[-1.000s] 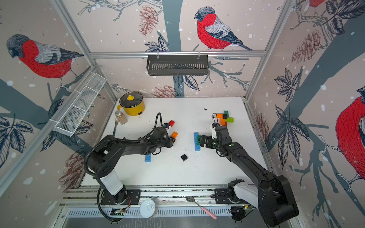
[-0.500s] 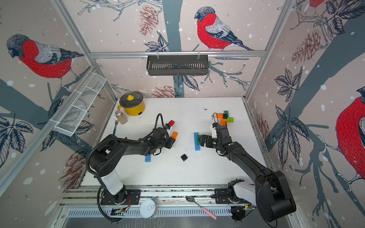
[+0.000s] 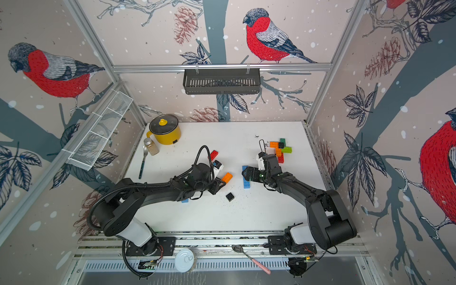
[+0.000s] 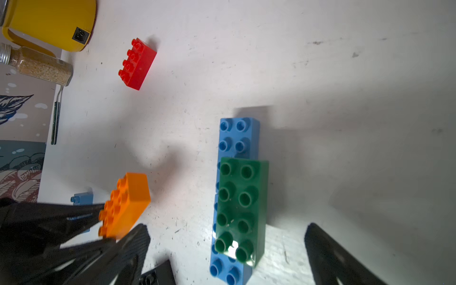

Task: Assemble a small pinwheel with lego
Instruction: Pick up the lego brick from the center of the board, then adjust the lego brick at the center of the board.

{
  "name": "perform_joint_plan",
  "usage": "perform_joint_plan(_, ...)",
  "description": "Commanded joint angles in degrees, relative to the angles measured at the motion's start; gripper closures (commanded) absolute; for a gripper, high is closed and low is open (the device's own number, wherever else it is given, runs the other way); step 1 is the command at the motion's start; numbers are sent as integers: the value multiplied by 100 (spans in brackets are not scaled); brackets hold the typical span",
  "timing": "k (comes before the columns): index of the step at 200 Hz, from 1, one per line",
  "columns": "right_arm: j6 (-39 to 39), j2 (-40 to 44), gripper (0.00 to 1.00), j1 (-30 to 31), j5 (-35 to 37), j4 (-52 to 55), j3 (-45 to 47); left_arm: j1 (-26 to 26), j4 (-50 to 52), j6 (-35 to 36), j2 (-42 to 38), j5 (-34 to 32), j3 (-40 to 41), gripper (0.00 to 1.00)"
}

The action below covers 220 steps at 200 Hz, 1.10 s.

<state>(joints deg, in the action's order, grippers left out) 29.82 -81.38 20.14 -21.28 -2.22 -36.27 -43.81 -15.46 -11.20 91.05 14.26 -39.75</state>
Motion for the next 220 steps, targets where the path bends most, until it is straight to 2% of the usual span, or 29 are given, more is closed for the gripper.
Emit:
perform_joint_plan(1,74,-215,1,42,-189,-408,-129,-40,224,366,-85,202,18,86)
perform_joint_plan(86,339,-1089,1,235,-786,-1013,-466,-134,467,468,-285,217,-9,87)
perform_joint_plan(106,344,-1102,1,195,-643,-919,-532,-186,572,563,-209,213,-114,87)
perform_joint_plan(142,325,-392,1,-246,-497,-621,-365,-431,605,644,75,-5,-460,87)
perform_joint_plan(172,138,328,1,-599,-435,59,-120,-575,813,855,454,-176,-946,88)
perform_joint_plan(220,37,1356,1,-626,-125,666,367,-608,1087,849,1032,-430,-1514,88)
